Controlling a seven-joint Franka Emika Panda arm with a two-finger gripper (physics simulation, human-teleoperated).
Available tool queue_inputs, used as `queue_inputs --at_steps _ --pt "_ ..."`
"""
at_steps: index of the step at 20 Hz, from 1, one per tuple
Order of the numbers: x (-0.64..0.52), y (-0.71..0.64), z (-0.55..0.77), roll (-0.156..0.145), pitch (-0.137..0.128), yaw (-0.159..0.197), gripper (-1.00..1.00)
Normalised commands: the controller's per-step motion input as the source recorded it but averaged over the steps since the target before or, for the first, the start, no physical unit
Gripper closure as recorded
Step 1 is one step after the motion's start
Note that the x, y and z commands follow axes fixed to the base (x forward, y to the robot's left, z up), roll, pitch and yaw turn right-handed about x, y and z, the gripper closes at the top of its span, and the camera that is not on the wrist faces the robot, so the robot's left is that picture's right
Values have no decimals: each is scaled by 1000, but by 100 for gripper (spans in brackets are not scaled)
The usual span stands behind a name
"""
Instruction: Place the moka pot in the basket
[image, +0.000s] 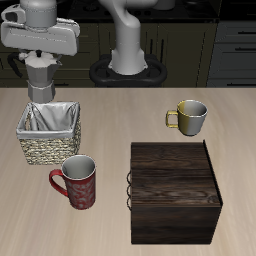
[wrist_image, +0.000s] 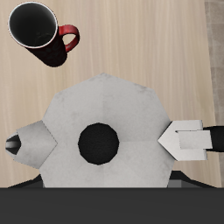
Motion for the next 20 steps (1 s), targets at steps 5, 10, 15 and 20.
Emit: queue_inputs --at_steps 5,10,15,20 --pt "62 -53 -356 -12 36 -10 100" --pt "-49 -25 -218 -20 16 -12 100" --pt "-23 79 -456 -12 65 24 100" --pt "-57 76 -290 -27 24 17 -100"
